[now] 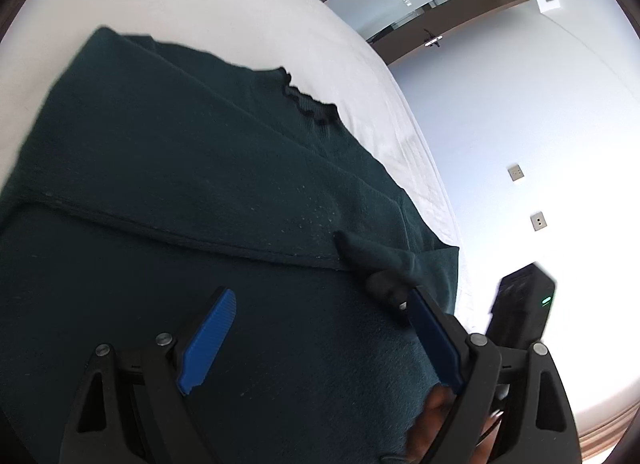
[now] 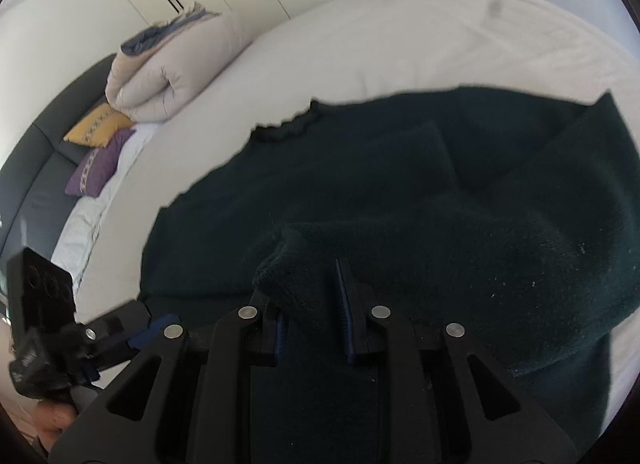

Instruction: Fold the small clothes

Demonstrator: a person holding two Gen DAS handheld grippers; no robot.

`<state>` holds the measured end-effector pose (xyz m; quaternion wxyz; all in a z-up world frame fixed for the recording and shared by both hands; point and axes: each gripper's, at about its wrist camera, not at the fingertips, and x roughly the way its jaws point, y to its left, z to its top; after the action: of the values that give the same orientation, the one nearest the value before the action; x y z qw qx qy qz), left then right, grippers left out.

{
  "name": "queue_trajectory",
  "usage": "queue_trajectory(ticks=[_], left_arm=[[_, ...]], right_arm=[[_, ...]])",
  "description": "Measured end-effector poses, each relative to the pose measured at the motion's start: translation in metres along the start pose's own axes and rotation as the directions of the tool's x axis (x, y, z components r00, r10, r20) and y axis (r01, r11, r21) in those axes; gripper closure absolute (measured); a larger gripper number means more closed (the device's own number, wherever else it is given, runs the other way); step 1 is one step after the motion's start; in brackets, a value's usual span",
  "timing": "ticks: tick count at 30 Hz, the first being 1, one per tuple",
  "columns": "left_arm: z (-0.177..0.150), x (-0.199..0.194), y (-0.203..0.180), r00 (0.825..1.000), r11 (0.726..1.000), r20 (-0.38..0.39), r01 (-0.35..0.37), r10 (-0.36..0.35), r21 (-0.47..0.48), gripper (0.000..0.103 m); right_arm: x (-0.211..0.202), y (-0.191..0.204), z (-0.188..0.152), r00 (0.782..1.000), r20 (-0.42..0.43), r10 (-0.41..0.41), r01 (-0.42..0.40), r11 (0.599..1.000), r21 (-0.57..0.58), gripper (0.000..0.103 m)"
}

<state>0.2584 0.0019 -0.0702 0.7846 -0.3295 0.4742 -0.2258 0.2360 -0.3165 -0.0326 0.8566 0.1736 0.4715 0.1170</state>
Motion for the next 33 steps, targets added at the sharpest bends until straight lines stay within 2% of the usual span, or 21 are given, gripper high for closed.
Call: queue_trajectory(ticks=[2, 3, 4, 5, 6, 7, 10, 12, 14, 16, 17, 19, 21, 25, 30, 33], left_arm=[[0.001, 0.011, -0.003, 0.999, 1.0, -0.031, 0.009, -0.01, -0.017, 0.014], [0.001, 0.017, -0.007, 0.999, 1.0, -0.046, 0.017, -0.018, -0.019, 0.012], [0.001, 0.022, -0.01, 0.998, 1.0, -0.056, 0.02, -0.021, -0.017, 0.009], [0.0, 0.028, -0.014, 0.998, 1.0, -0.066, 0.017, -0.017, -0.012, 0.008], [-0.001, 0.036, -0.019, 0.997, 1.0, -0.079, 0.014, -0.015, -0.006, 0.007], [-0.002, 0.043, -0.023, 0.995, 1.0, -0.095, 0.015, -0.015, -0.002, 0.007], [-0.004, 0.061, -0.035, 0.992, 0.999, -0.118, -0.031, 0.034, 0.027, 0.006], [-0.004, 0.068, -0.042, 0.99, 0.997, -0.124, -0.06, 0.065, 0.045, 0.007], [-0.004, 0.075, -0.048, 0.987, 0.994, -0.132, -0.087, 0.095, 0.063, 0.02], [-0.004, 0.085, -0.053, 0.978, 0.989, -0.159, -0.123, 0.135, 0.082, 0.047], [-0.003, 0.089, -0.056, 0.973, 0.985, -0.166, -0.145, 0.159, 0.094, 0.052], [-0.002, 0.093, -0.059, 0.963, 0.973, -0.167, -0.192, 0.211, 0.126, 0.077], [0.001, 0.091, -0.059, 0.962, 0.972, -0.168, -0.194, 0.215, 0.132, 0.089], [0.013, 0.072, -0.051, 0.973, 0.979, -0.145, -0.159, 0.177, 0.131, 0.098], [0.029, 0.035, -0.059, 0.984, 0.973, -0.05, -0.158, 0.168, 0.168, 0.098], [0.041, 0.011, -0.06, 0.983, 0.961, 0.015, -0.18, 0.181, 0.208, 0.098]], right_arm=[[0.006, -0.038, -0.025, 0.998, -0.059, 0.005, -0.002, 0.999, 0.042, 0.083], [0.003, -0.049, -0.03, 0.999, -0.029, 0.042, -0.041, 0.998, 0.053, 0.077], [-0.002, -0.05, -0.034, 0.998, -0.013, 0.061, -0.061, 0.997, 0.047, 0.056], [-0.008, -0.051, -0.039, 0.996, -0.004, 0.088, -0.087, 0.995, 0.041, 0.042], [-0.017, -0.052, -0.049, 0.993, 0.01, 0.116, -0.117, 0.992, 0.042, 0.021], [-0.024, -0.049, -0.056, 0.99, 0.025, 0.142, -0.143, 0.989, 0.043, 0.017], [-0.055, -0.052, -0.078, 0.988, 0.033, 0.152, -0.153, 0.988, 0.029, 0.017], [-0.069, -0.065, -0.096, 0.984, 0.037, 0.175, -0.178, 0.979, 0.099, 0.016], [-0.104, -0.096, -0.091, 0.976, 0.051, 0.212, -0.218, 0.963, 0.158, 0.017], [-0.124, -0.109, -0.1, 0.968, 0.088, 0.236, -0.249, 0.95, 0.188, 0.017], [-0.132, -0.115, -0.102, 0.965, 0.098, 0.242, -0.257, 0.945, 0.2, 0.017], [-0.139, -0.125, -0.107, 0.957, 0.112, 0.266, -0.286, 0.929, 0.235, 0.017], [-0.138, -0.129, -0.106, 0.956, 0.11, 0.271, -0.29, 0.925, 0.244, 0.017], [-0.141, -0.131, -0.108, 0.958, 0.115, 0.263, -0.284, 0.929, 0.237, 0.017], [-0.129, -0.12, -0.099, 0.961, 0.122, 0.248, -0.27, 0.937, 0.223, 0.017], [-0.128, -0.12, -0.098, 0.962, 0.125, 0.241, -0.265, 0.938, 0.225, 0.017]])
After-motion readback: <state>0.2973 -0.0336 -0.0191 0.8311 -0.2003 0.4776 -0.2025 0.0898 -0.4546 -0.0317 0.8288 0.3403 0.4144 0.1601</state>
